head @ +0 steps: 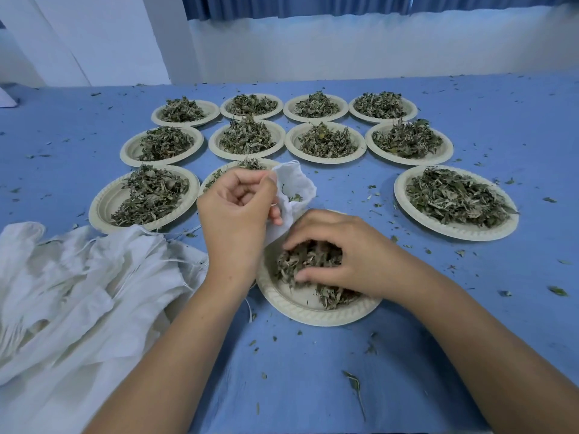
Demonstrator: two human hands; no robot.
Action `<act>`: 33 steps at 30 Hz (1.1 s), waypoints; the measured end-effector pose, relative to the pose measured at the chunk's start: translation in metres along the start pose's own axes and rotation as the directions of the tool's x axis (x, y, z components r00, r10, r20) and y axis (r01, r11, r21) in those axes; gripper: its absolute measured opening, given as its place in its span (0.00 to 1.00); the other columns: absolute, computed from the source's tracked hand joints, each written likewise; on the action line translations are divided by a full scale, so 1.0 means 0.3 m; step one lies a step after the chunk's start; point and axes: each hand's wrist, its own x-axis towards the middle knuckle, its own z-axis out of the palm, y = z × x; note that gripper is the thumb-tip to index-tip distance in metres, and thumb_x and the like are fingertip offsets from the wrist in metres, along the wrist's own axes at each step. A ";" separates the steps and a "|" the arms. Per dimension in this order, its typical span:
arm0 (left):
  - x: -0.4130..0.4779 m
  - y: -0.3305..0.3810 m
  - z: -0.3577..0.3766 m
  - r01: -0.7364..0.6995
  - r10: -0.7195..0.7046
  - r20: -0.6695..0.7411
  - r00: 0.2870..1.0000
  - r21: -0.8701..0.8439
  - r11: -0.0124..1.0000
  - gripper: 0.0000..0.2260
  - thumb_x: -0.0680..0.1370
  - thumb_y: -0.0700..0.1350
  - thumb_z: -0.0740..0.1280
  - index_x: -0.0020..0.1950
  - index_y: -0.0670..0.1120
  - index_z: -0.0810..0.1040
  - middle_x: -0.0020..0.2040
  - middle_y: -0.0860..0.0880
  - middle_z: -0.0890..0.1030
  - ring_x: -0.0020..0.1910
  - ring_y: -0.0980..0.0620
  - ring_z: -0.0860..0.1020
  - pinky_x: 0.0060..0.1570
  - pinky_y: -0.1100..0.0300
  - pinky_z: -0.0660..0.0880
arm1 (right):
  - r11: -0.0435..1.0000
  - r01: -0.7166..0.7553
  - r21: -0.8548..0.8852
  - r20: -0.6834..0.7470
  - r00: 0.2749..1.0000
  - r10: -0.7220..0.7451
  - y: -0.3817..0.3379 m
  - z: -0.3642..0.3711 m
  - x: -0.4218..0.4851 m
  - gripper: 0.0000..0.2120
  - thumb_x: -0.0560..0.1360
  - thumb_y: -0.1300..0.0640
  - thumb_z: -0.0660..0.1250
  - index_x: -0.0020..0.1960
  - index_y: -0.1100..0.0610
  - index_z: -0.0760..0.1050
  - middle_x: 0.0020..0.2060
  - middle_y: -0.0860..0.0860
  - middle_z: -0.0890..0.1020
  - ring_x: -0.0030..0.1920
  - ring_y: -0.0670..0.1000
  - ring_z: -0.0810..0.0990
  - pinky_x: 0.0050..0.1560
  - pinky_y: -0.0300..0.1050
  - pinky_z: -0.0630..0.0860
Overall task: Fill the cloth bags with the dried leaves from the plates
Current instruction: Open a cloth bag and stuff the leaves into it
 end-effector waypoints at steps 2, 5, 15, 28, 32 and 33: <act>0.000 0.000 0.001 -0.002 0.002 0.004 1.000 0.001 1.000 0.06 0.77 0.34 0.68 0.41 0.41 0.79 0.25 0.51 0.77 0.23 0.55 0.72 0.28 0.66 0.72 | 0.993 0.024 -0.112 0.138 0.990 -0.009 -0.004 0.019 0.003 0.22 0.69 0.52 0.75 0.61 0.52 0.77 0.56 0.45 0.77 0.60 0.45 0.70 0.63 0.42 0.67; -0.002 -0.003 0.002 0.000 0.000 0.012 1.000 0.001 1.000 0.05 0.77 0.34 0.68 0.41 0.39 0.79 0.26 0.51 0.77 0.23 0.55 0.72 0.28 0.66 0.72 | 0.972 0.070 -0.222 0.219 0.975 -0.020 -0.008 0.058 0.016 0.19 0.71 0.56 0.73 0.61 0.53 0.78 0.55 0.49 0.78 0.60 0.50 0.71 0.61 0.49 0.69; 0.002 -0.008 -0.001 -0.010 0.011 -0.010 1.000 0.014 1.000 0.07 0.77 0.36 0.69 0.40 0.43 0.79 0.26 0.52 0.77 0.23 0.56 0.73 0.28 0.66 0.72 | 0.995 0.078 0.056 -0.213 0.975 -0.064 -0.019 -0.025 -0.008 0.09 0.67 0.62 0.77 0.46 0.55 0.83 0.41 0.46 0.83 0.45 0.48 0.79 0.49 0.47 0.75; -0.025 -0.011 0.008 -0.058 0.026 0.261 0.965 0.118 0.991 0.11 0.76 0.33 0.69 0.38 0.47 0.78 0.27 0.51 0.79 0.22 0.57 0.74 0.25 0.62 0.76 | 0.993 0.057 0.099 -0.666 0.745 0.024 -0.019 -0.031 -0.014 0.10 0.68 0.59 0.75 0.46 0.48 0.81 0.38 0.43 0.79 0.40 0.42 0.74 0.44 0.35 0.69; -0.029 -0.008 0.010 -0.082 0.055 0.297 0.953 0.080 0.993 0.08 0.76 0.34 0.70 0.39 0.44 0.78 0.26 0.51 0.78 0.21 0.59 0.74 0.25 0.67 0.72 | 0.986 -0.091 -0.137 -0.610 0.792 -0.011 -0.017 -0.012 -0.001 0.09 0.66 0.59 0.77 0.46 0.53 0.83 0.40 0.41 0.75 0.45 0.46 0.73 0.47 0.43 0.68; -0.029 -0.010 0.011 -0.079 0.052 0.300 0.953 0.079 0.994 0.08 0.76 0.34 0.70 0.39 0.44 0.77 0.26 0.51 0.78 0.21 0.59 0.73 0.25 0.67 0.72 | 0.980 -0.094 -0.175 -0.578 0.816 -0.025 -0.016 -0.012 0.003 0.09 0.66 0.59 0.77 0.46 0.55 0.83 0.41 0.45 0.78 0.46 0.49 0.73 0.48 0.46 0.68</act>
